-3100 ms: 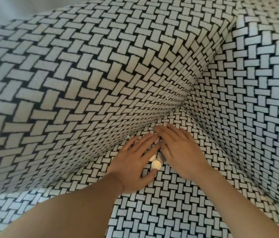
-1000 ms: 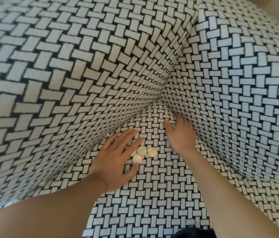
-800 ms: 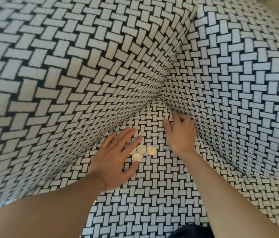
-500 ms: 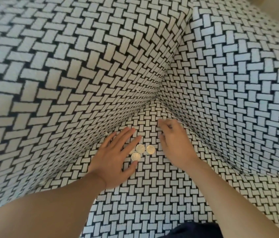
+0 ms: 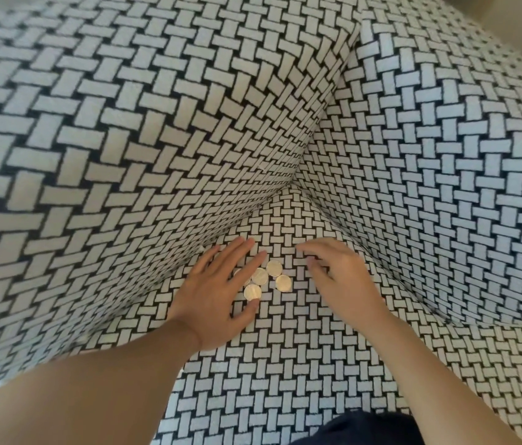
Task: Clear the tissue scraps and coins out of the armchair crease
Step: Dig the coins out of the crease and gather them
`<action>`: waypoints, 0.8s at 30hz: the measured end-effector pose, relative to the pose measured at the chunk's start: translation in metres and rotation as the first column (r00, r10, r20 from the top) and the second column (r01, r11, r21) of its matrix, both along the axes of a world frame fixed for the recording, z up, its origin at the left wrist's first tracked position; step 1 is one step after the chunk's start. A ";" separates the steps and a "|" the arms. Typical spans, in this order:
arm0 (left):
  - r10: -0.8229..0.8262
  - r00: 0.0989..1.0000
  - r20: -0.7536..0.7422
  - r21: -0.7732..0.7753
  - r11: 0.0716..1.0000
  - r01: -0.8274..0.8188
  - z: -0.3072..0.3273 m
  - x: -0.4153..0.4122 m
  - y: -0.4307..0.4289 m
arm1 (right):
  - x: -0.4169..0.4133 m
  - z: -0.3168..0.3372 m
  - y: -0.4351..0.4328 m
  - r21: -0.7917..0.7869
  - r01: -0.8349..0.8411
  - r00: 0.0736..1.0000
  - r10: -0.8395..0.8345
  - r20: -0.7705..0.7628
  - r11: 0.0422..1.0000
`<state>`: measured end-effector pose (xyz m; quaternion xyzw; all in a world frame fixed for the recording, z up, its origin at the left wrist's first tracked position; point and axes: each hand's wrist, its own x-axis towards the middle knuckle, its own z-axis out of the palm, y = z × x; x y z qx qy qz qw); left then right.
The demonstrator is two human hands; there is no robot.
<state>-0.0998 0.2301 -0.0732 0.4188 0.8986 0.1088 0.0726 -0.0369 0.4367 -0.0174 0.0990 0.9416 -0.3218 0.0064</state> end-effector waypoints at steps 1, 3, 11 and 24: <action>0.001 1.000 -0.006 -0.003 1.000 -0.001 0.000 0.000 0.000 | -0.002 -0.004 0.005 0.018 0.066 0.998 -0.066 0.008 0.998; 0.002 1.000 -0.013 -0.002 1.000 -0.002 0.000 0.000 0.001 | -0.006 -0.013 0.012 0.056 0.162 0.984 -0.166 0.071 0.985; -0.006 1.000 -0.002 0.007 1.000 0.006 -0.002 -0.001 0.000 | -0.057 -0.029 0.021 0.166 0.091 0.958 -0.131 0.254 0.982; -0.014 1.000 -0.012 -0.007 1.000 0.014 0.000 0.000 0.000 | -0.096 -0.018 0.013 0.315 0.171 0.843 -0.304 0.443 0.934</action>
